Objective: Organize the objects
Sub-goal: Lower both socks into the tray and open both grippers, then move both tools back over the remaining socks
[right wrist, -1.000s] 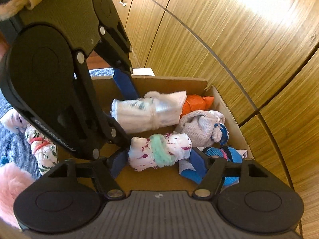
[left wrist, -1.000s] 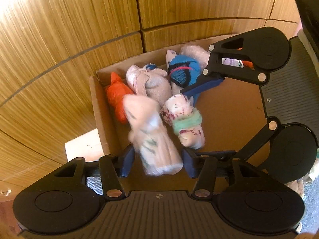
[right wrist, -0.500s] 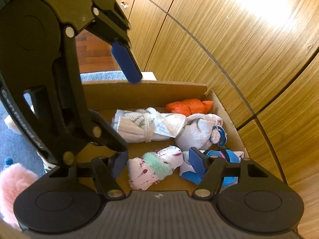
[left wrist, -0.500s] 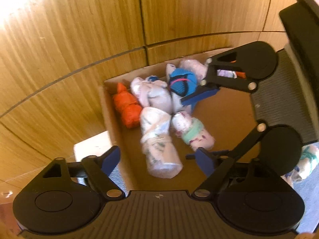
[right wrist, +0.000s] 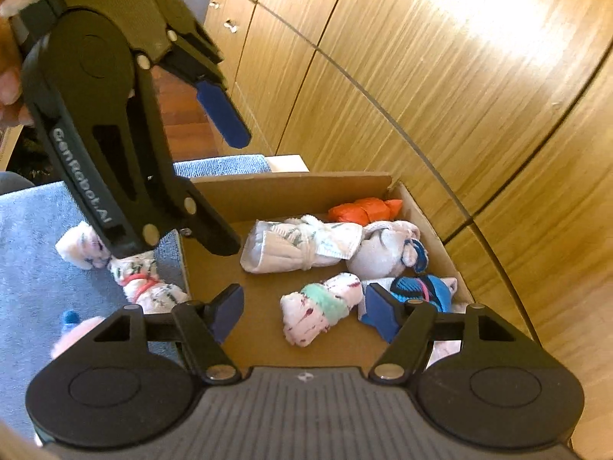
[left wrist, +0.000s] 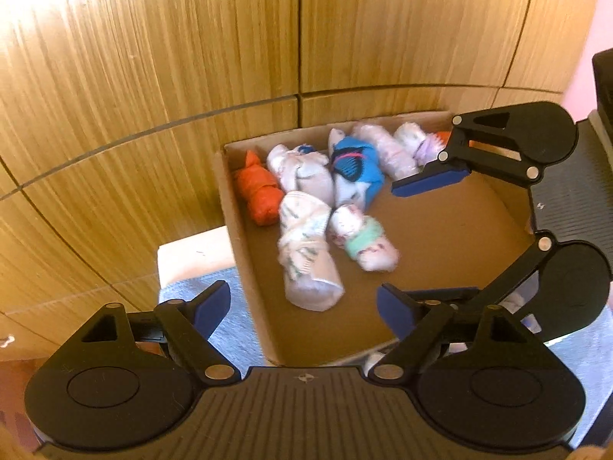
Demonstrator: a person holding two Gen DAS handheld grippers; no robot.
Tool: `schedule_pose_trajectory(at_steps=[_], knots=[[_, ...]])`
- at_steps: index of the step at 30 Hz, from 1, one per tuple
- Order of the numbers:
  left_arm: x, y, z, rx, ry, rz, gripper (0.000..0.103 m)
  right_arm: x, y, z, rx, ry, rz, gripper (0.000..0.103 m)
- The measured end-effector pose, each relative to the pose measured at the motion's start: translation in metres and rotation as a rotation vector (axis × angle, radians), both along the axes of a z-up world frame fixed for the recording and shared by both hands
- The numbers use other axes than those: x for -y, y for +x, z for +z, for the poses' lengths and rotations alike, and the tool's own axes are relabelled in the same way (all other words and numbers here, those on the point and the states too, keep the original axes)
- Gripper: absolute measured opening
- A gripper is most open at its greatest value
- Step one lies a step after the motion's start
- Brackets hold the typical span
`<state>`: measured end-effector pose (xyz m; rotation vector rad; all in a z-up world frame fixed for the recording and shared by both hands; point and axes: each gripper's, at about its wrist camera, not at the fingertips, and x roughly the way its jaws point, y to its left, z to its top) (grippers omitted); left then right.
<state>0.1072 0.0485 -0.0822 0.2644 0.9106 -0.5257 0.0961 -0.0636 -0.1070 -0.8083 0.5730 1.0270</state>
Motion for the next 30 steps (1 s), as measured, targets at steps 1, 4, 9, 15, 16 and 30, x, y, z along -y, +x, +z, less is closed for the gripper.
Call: schedule_pose_trajectory(at_steps=[1,4,9,15,16,30], knots=[[0.000,-0.004,0.002,-0.002,-0.011,0.000,0.088,0.003,-0.002,0.003,-0.002,0.008,-0.007,0.069],[0.000,-0.013,0.005,0.006,-0.017,-0.002,0.089,0.012,-0.010,0.011,0.013,0.027,-0.031,0.075],[-0.010,-0.029,0.009,0.008,-0.047,0.025,0.091,0.037,-0.026,0.031,0.028,0.093,-0.100,0.085],[-0.024,-0.052,0.009,0.030,-0.062,0.054,0.092,0.076,-0.046,0.047,0.032,0.188,-0.223,0.093],[-0.026,-0.056,0.009,0.035,-0.067,0.060,0.092,0.083,-0.050,0.049,0.033,0.206,-0.252,0.096],[-0.055,-0.096,-0.009,0.132,-0.162,0.223,0.099,0.139,-0.095,0.029,0.013,0.391,-0.599,0.102]])
